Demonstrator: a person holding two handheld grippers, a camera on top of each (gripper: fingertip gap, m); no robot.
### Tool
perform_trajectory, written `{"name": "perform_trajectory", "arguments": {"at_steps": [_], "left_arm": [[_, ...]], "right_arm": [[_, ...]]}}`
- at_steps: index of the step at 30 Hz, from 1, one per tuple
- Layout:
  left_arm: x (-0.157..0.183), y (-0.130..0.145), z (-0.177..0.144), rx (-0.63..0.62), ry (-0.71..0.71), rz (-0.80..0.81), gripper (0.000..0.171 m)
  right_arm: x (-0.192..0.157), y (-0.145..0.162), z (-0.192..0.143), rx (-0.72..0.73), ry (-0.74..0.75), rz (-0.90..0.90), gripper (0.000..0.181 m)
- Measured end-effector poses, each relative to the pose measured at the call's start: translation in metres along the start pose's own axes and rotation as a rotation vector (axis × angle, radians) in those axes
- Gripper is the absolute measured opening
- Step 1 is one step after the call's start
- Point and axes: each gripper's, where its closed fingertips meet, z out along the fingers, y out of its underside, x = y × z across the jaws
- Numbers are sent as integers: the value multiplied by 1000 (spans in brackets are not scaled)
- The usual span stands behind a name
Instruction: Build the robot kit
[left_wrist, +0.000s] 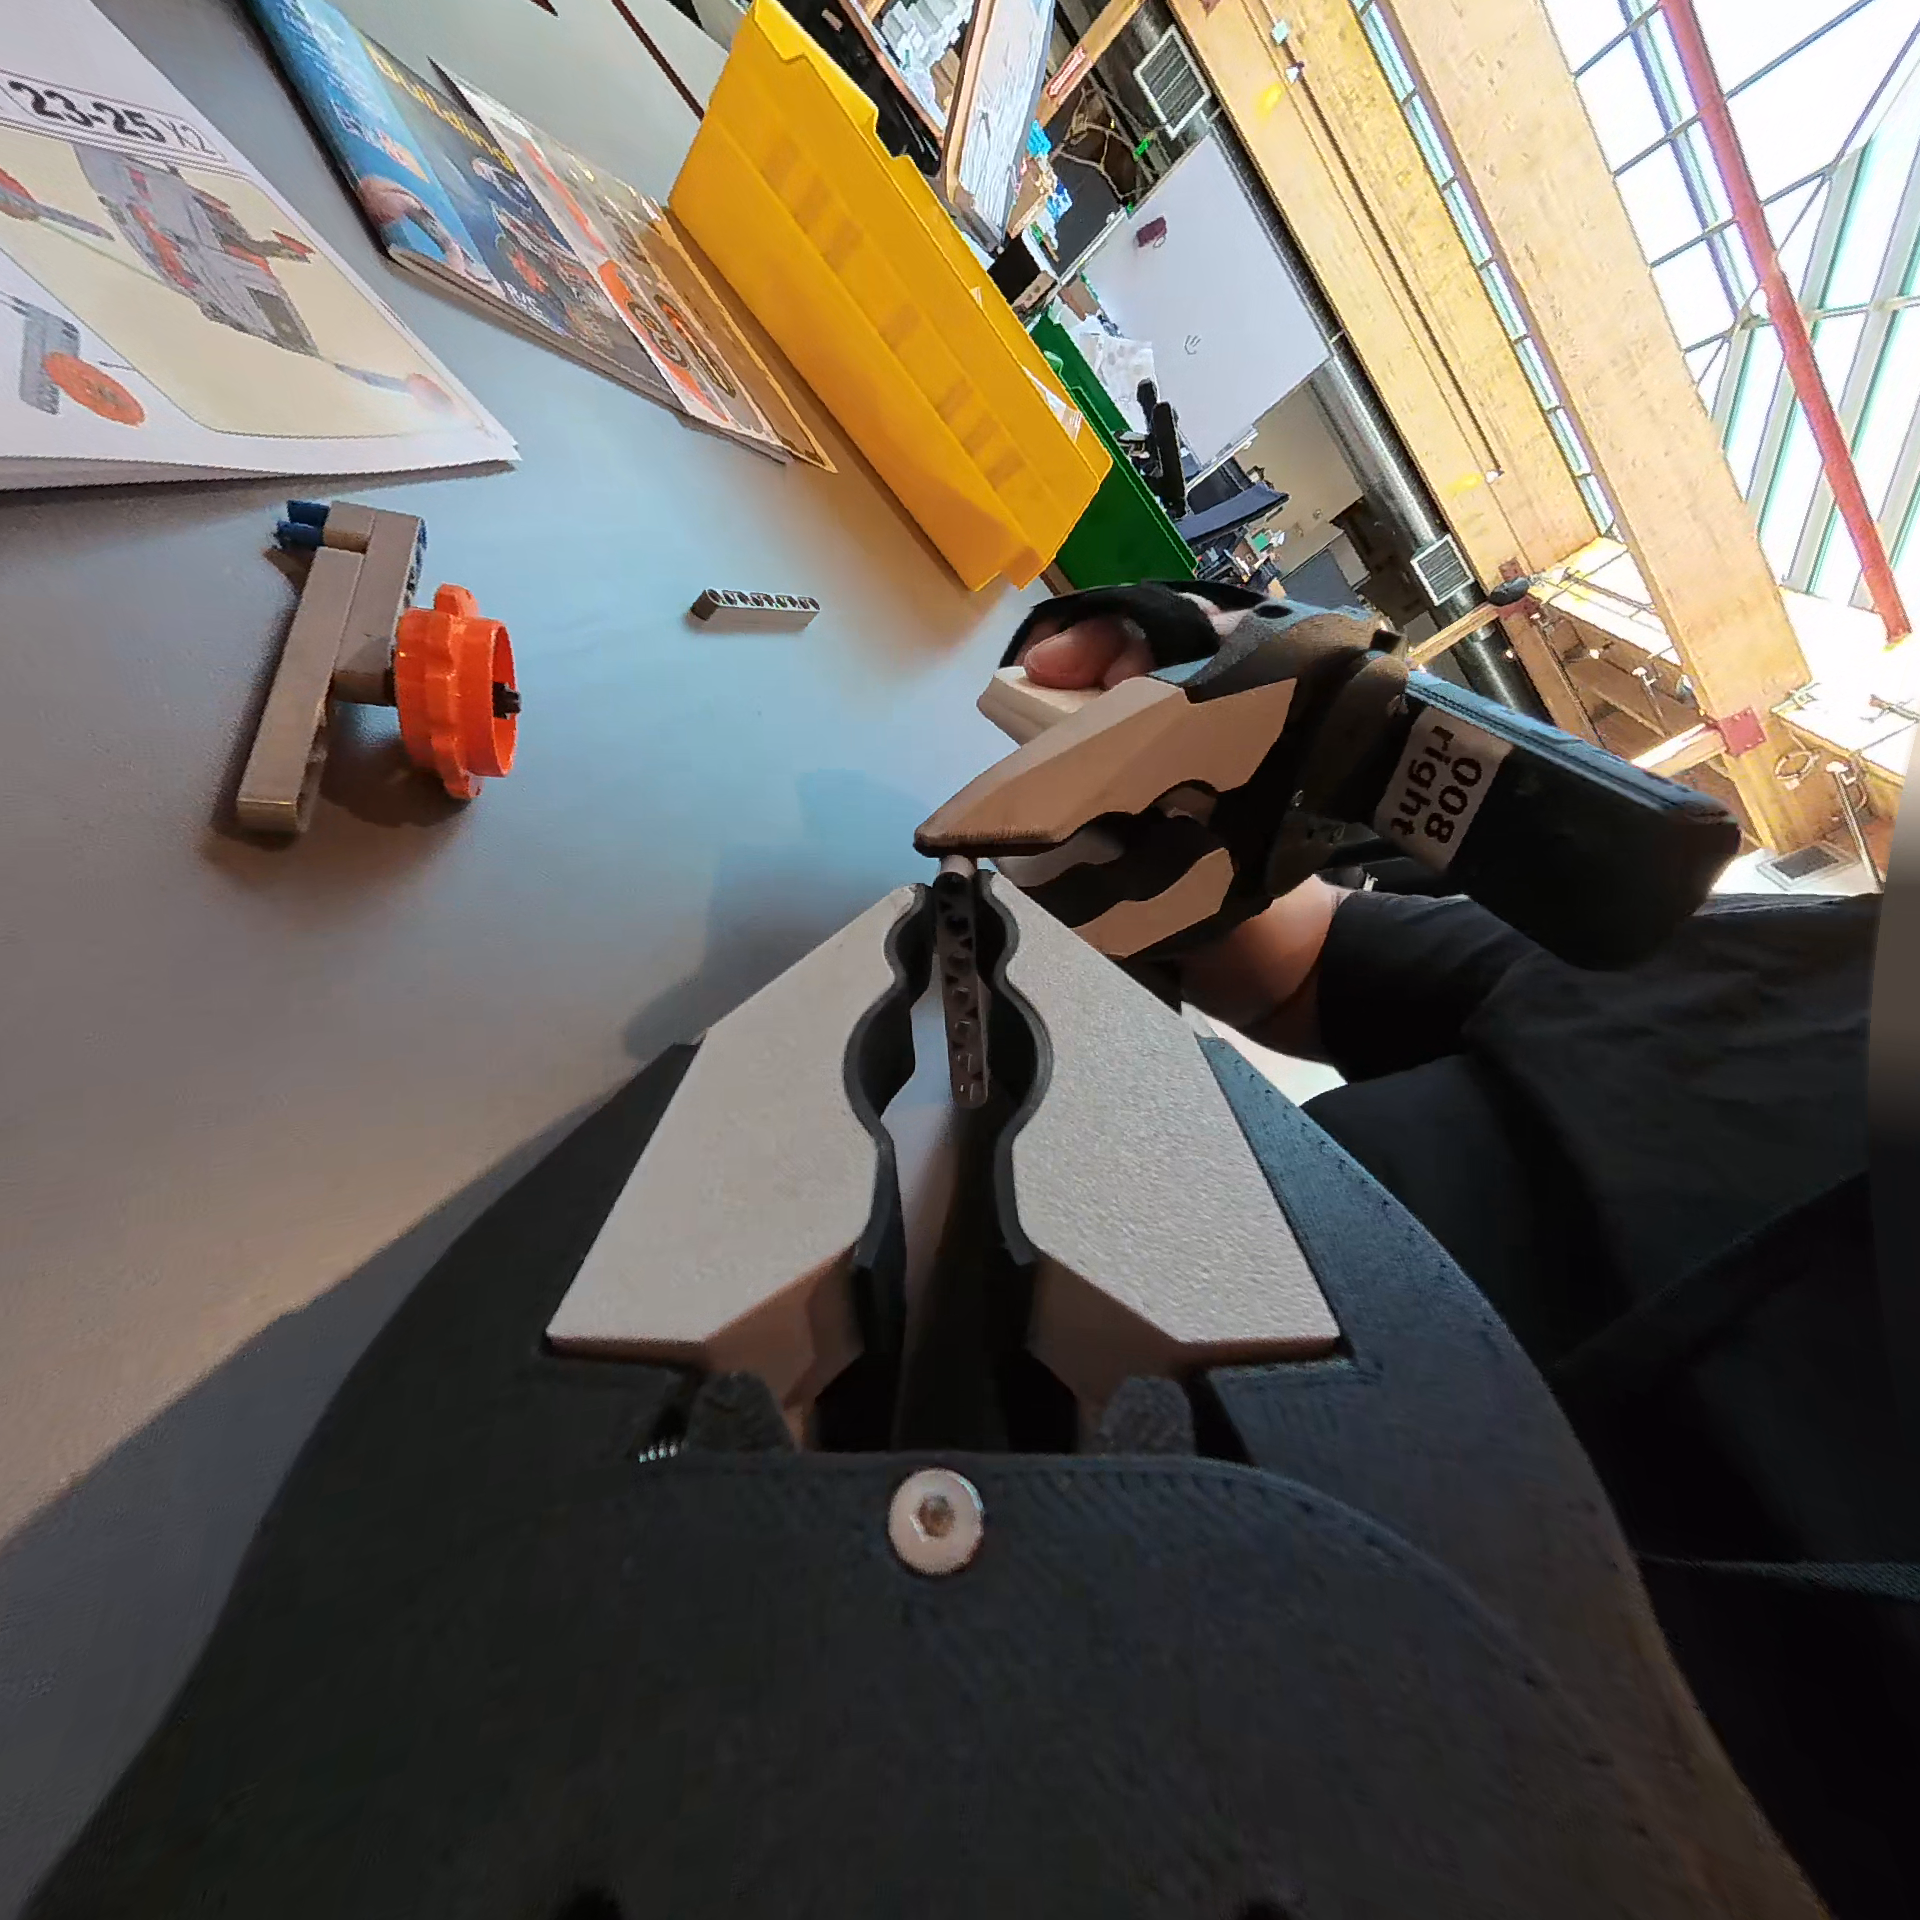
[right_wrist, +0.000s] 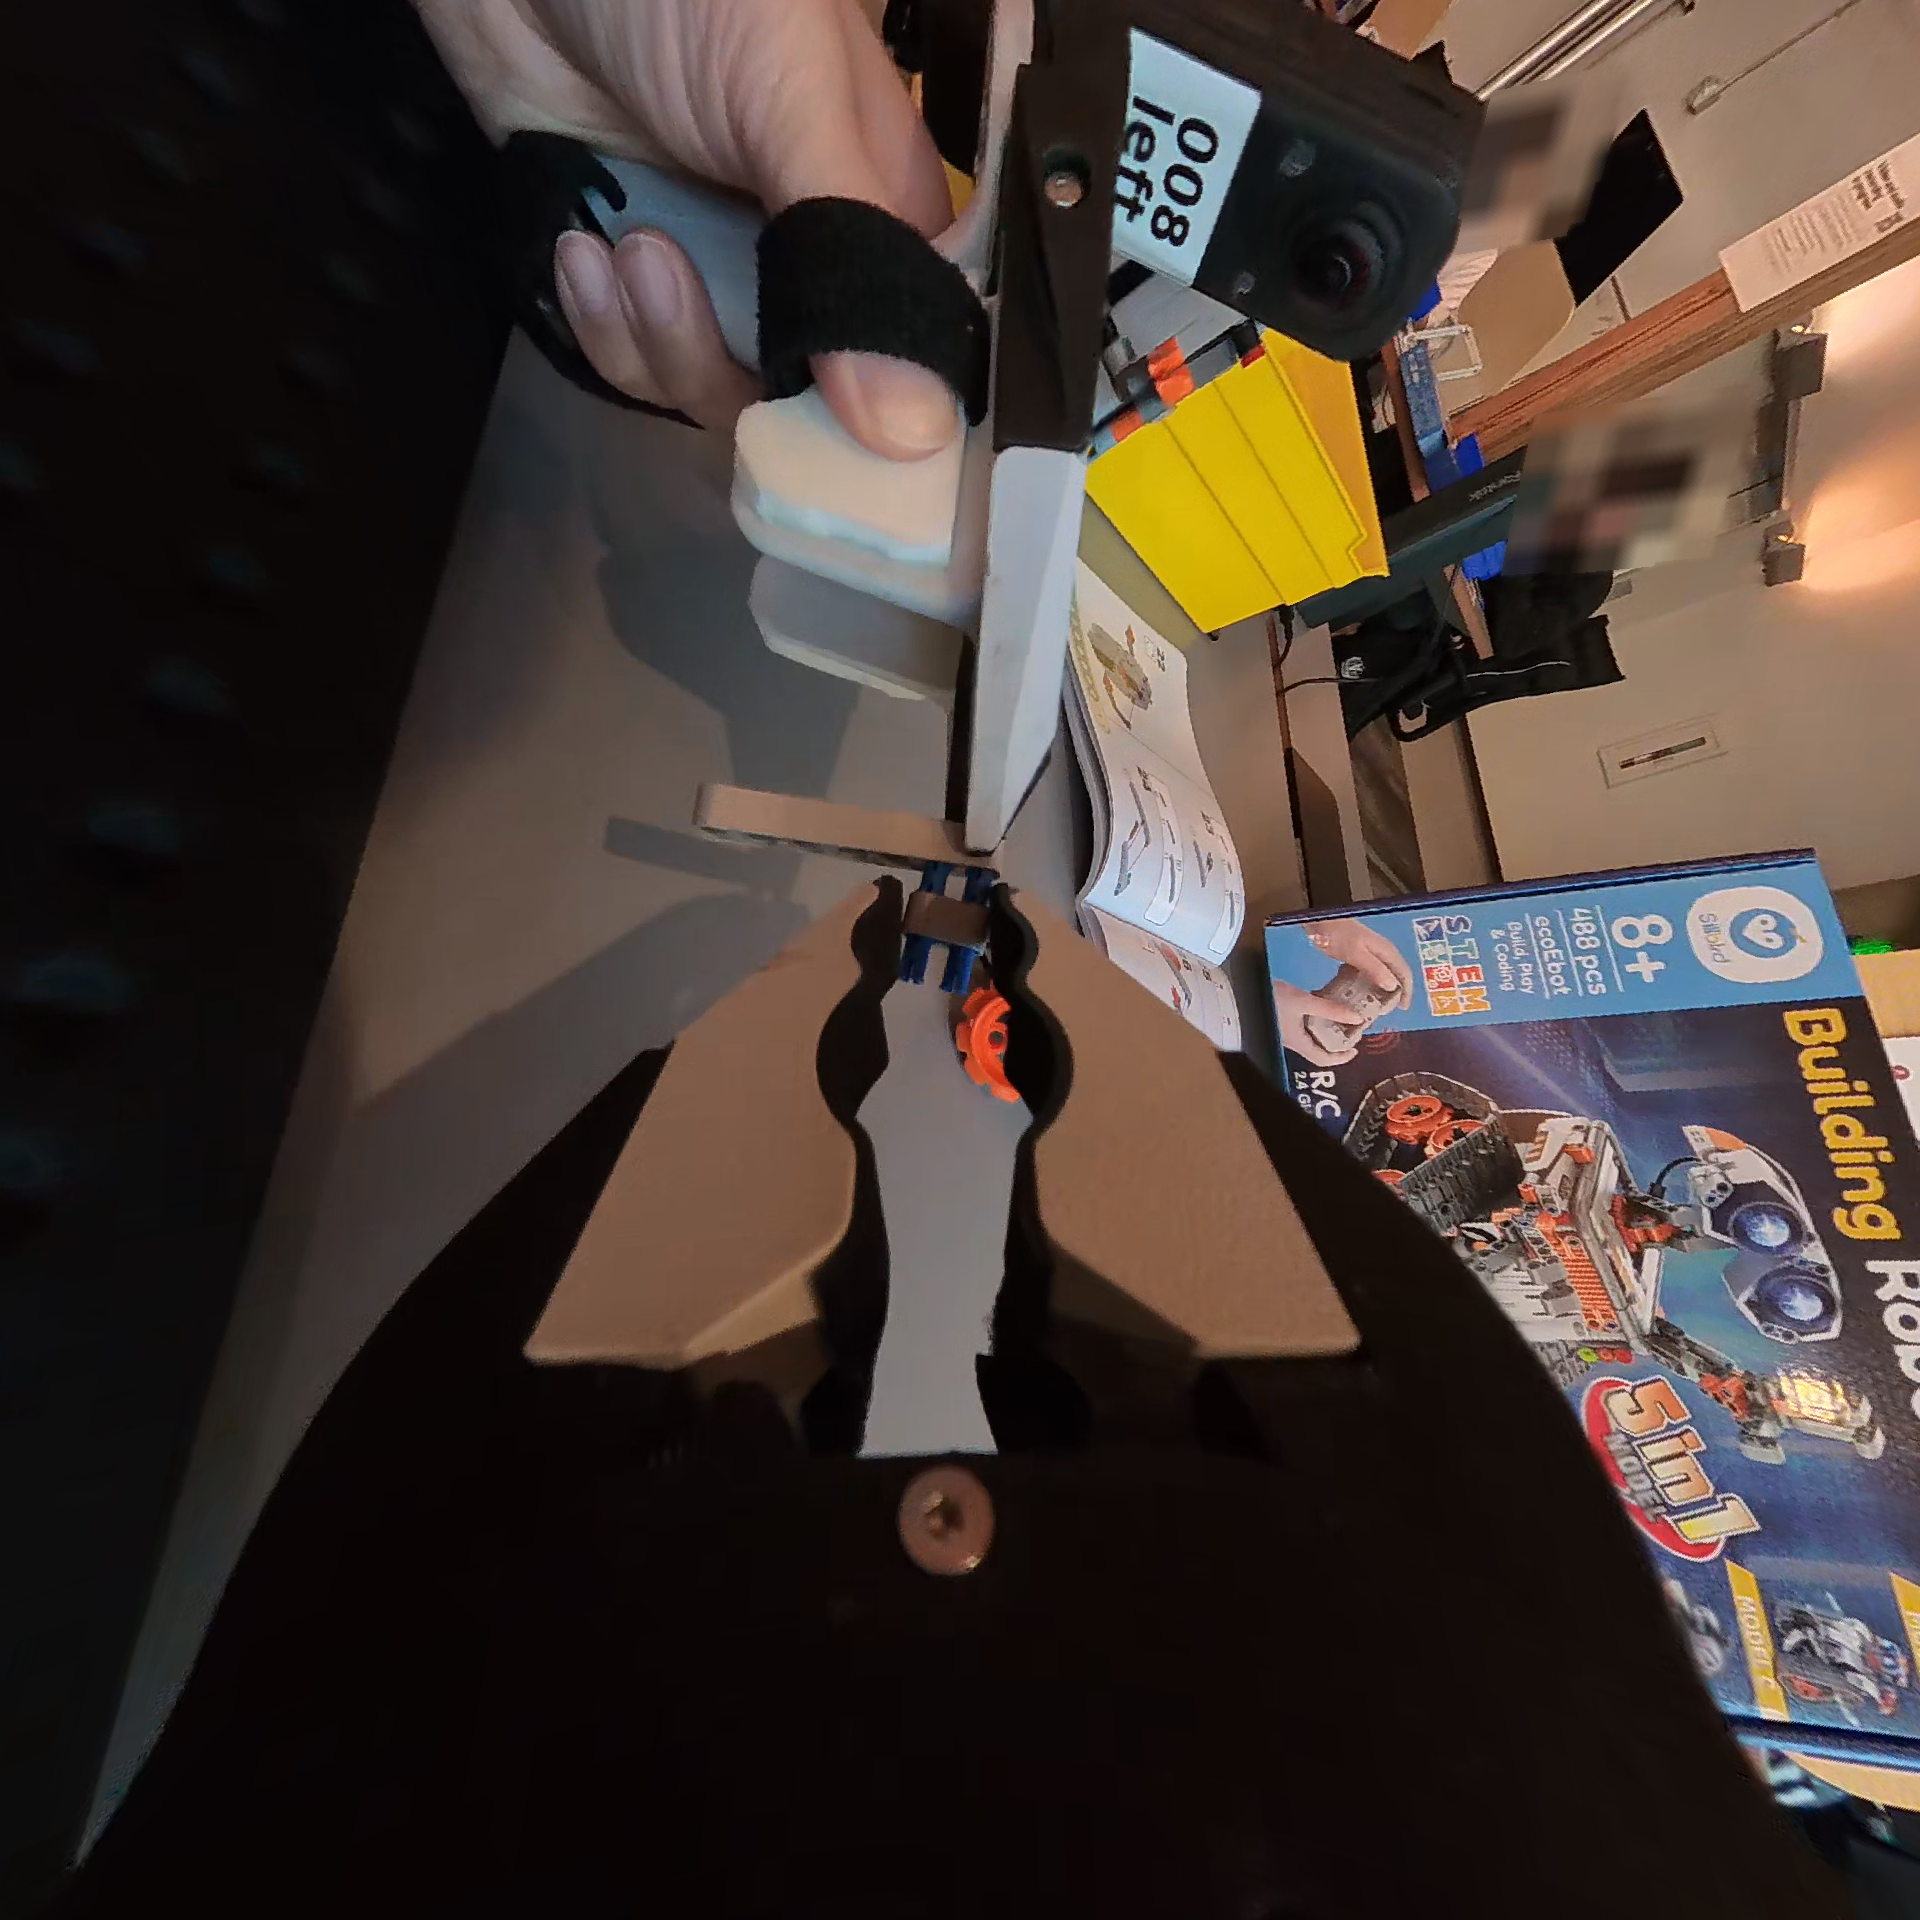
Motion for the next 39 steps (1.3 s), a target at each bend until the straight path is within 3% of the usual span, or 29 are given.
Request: {"name": "perform_trajectory", "arguments": {"at_steps": [29, 32, 35, 37, 39], "left_arm": [[-18, 22, 6, -112, -64, -56, 5], [-21, 16, 4, -85, -77, -59, 5], [-16, 9, 0, -30, -25, -86, 5], [-15, 2, -5, 17, -13, -96, 5], [-12, -1, -8, 39, 15, -103, 5]], "right_arm": [[-24, 9, 11, -63, -75, -91, 11], [-19, 13, 15, -80, -65, -20, 13], [-11, 11, 11, -29, -26, 11, 17], [-7, 14, 9, -16, -21, 40, 29], [-4, 11, 4, 27, -35, 93, 28]]}}
